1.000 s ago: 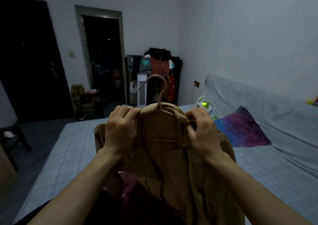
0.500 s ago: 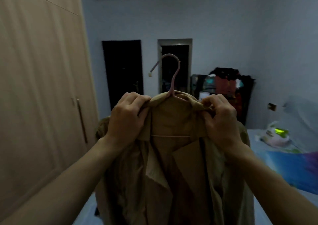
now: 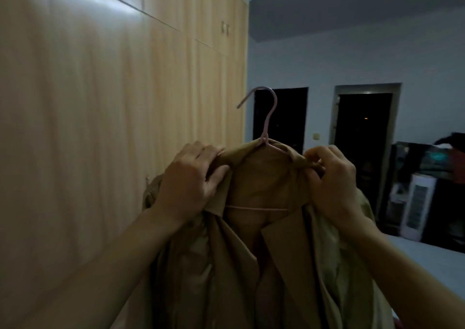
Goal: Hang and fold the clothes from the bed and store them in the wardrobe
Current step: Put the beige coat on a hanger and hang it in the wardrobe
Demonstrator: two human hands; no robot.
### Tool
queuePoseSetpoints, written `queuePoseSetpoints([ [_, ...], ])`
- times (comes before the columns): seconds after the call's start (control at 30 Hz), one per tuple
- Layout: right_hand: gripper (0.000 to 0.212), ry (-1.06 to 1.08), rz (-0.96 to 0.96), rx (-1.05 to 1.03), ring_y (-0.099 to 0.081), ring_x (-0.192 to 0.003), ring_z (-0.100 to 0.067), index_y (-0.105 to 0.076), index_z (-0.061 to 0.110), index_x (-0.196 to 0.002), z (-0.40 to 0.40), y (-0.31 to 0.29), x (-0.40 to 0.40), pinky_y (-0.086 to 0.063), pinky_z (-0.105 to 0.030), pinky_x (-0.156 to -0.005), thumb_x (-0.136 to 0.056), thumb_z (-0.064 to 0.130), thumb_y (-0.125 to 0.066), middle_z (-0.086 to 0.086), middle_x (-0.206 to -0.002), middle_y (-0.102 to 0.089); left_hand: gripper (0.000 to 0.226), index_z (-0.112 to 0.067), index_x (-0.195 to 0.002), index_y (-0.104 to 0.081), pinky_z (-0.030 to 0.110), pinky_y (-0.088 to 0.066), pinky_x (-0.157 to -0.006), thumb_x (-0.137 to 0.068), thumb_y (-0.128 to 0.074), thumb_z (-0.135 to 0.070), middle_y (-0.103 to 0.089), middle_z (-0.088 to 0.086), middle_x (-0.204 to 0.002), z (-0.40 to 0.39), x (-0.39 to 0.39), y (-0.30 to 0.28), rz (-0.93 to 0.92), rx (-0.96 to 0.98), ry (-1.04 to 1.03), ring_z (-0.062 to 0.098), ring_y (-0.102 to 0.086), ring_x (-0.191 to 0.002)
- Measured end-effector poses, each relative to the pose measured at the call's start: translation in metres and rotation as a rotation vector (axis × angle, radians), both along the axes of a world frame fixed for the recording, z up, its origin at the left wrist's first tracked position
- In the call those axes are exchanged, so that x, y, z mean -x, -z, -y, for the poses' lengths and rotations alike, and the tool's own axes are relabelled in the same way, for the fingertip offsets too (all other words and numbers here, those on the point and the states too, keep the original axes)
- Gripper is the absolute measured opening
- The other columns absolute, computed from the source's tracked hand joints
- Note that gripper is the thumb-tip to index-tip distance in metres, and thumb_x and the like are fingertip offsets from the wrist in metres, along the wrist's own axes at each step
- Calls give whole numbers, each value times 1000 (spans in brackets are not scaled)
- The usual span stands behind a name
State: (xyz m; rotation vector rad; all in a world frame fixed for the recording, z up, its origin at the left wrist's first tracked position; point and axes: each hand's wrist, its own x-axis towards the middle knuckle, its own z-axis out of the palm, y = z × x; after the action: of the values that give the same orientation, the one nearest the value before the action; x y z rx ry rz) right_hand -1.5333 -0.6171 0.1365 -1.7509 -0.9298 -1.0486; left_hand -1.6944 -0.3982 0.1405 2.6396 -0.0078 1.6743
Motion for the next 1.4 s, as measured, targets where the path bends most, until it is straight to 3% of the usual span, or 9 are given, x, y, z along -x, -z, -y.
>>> queuePoseSetpoints([
  [0.13,16,-151,-39,23,-51,-78,4,-64,15,-92,-112,10,48,-39,-2,-67,-85,1,-68,4,-89,-53,35,-13,-123,-64,39,-50,-85,-96,-50,-30,-64,5,-108,-103,93,11,-28,45,-157,26,-58,-99],
  [0.3,19,-276,-31,38,-48,-73,-2,-65,15,-91,-217,21,90,-37,-7,-65,-81,-1,-71,4,-88,-55,26,-10,-116,-67,27,-41,-84,-92,-56,-11,-62,7,-104,-194,191,27,-98,86,-324,24,-56,-98],
  [0.4,25,-373,-31,52,-47,-76,-2,-65,17,-89,-268,26,115,-37,-11,-67,-77,-4,-72,5,-87,-55,24,-7,-110,-70,28,-41,-81,-88,-66,0,-65,10,-99,-224,232,35,-93,89,-421,28,-59,-94],
  [0.6,32,-602,-36,61,-48,-73,-3,-63,16,-84,-339,40,151,-34,-2,-67,-71,-11,-71,3,-81,-58,15,-9,-94,-73,32,-44,-75,-86,-61,-13,-67,6,-89,-247,291,38,-60,107,-545,25,-61,-85],
  [0.77,31,-719,-81,74,-54,-71,-17,-60,15,-78,-367,56,161,-41,-21,-61,-71,-12,-72,-4,-79,-57,12,-8,-94,-73,33,-47,-71,-85,-69,-1,-66,6,-88,-247,300,37,-130,59,-622,25,-60,-83],
  [0.9,32,-760,-108,40,-55,-70,-19,-59,17,-74,-379,64,153,-41,-25,-57,-71,-10,-75,-1,-75,-56,10,-5,-91,-71,37,-49,-67,-83,-72,0,-62,7,-86,-241,288,34,-57,-48,-677,24,-56,-81],
  [0.97,38,-794,-135,33,-55,-70,-15,-56,26,-73,-383,67,147,-41,-23,-56,-74,-7,-76,4,-76,-56,3,-6,-87,-69,37,-47,-65,-87,-67,-4,-60,7,-84,-233,276,32,-56,-156,-692,24,-52,-81],
  [1.13,47,-811,-151,25,-56,-76,-2,-54,39,-72,-386,72,144,-41,-5,-60,-75,-2,-76,13,-77,-57,13,-4,-86,-69,32,-42,-62,-92,-58,-8,-59,9,-78,-212,236,31,-34,-281,-643,25,-51,-72],
  [1.4,31,-828,-182,16,-56,-73,-5,-62,21,-77,-380,74,134,-41,-8,-59,-74,-6,-76,4,-78,-58,11,-7,-96,-72,35,-53,-61,-85,-70,-7,-66,8,-85,-211,227,42,-204,-149,-605,25,-60,-77],
])
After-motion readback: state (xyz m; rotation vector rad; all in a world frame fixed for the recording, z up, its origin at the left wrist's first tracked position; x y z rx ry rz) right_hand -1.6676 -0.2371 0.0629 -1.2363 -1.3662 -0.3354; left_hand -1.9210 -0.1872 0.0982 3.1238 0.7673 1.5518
